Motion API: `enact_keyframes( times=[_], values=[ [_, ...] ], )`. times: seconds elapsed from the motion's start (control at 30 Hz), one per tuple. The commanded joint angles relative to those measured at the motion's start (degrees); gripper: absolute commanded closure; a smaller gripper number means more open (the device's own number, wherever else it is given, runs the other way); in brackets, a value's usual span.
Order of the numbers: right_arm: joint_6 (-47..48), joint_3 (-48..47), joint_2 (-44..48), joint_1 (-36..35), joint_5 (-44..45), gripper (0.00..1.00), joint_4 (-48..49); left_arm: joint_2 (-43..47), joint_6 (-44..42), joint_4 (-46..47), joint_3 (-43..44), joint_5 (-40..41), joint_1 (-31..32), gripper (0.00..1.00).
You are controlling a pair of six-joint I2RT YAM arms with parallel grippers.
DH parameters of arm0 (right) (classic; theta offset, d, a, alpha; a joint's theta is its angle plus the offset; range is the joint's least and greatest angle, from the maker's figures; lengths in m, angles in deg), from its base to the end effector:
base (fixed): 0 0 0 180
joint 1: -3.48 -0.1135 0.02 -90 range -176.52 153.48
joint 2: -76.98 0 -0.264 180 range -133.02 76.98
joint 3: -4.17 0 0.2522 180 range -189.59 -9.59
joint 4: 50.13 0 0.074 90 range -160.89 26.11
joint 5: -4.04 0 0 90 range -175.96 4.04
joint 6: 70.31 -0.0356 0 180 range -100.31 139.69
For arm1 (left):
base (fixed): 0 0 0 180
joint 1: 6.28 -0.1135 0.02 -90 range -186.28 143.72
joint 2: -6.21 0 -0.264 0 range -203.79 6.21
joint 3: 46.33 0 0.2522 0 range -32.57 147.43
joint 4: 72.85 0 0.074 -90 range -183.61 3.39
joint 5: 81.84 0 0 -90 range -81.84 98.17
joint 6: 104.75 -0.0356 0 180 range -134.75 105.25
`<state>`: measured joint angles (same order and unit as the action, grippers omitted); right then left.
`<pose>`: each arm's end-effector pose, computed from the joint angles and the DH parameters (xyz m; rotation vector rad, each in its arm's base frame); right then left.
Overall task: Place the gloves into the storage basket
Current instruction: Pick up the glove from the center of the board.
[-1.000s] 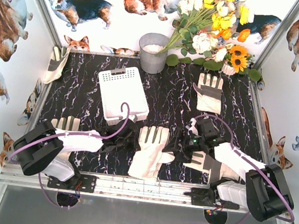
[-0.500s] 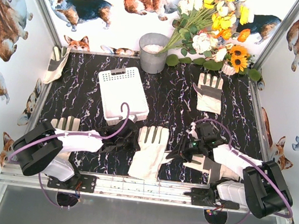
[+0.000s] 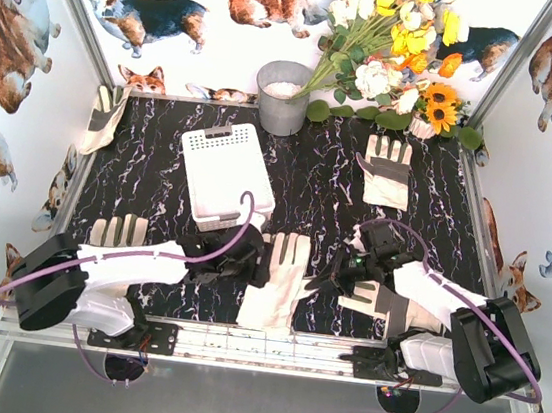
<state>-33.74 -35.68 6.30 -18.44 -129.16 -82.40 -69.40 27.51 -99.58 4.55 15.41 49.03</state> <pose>0.1713 0.0952 0.1442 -0.4975 -2.7251 -1.2673 0.1469 -0.2043 0.1782 0.2336 2.5392 -0.5640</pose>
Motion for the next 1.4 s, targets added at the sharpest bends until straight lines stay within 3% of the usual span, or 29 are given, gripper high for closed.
enact_keyframes(
  times=[0.0,0.1,0.2,0.37,0.47,0.67,0.77,0.93,1.37],
  values=[
    [-2.7,-4.3,1.0,-0.2,-1.4,1.00,-1.6,2.5,-4.9,-2.6,4.2,8.2,5.5,0.34],
    [-2.4,-5.3,0.2,-0.2,-1.3,1.00,-2.8,2.0,-7.2,-1.3,7.1,10.6,9.6,0.30],
    [-2.4,-5.3,-0.3,-0.2,-0.7,1.00,-3.1,0.2,-8.5,2.8,7.7,8.1,10.8,0.30],
    [-3.1,-5.1,-0.6,-0.2,-0.5,1.00,-2.0,-3.8,-9.0,7.7,8.3,4.6,10.8,0.47],
    [-4.3,-5.1,-0.2,-0.2,0.2,1.00,-2.0,-5.0,-10.9,8.5,10.0,2.4,11.2,0.42],
    [-8.5,-5.4,-1.5,-0.2,0.2,1.00,-0.7,-3.6,-14.9,10.1,8.3,6.2,14.4,0.28],
    [-9.6,-5.9,-2.1,-0.2,0.1,1.00,-0.7,-5.9,-16.8,9.9,9.3,7.8,15.5,0.27],
    [-12.0,-6.5,-1.8,-0.2,0.5,1.00,-1.0,-11.2,-18.6,7.2,13.3,11.1,17.7,0.33],
    [-22.1,-5.0,-0.3,-0.3,-0.2,1.00,5.1,-13.8,-19.0,10.7,11.3,16.9,18.8,0.48]
  ],
)
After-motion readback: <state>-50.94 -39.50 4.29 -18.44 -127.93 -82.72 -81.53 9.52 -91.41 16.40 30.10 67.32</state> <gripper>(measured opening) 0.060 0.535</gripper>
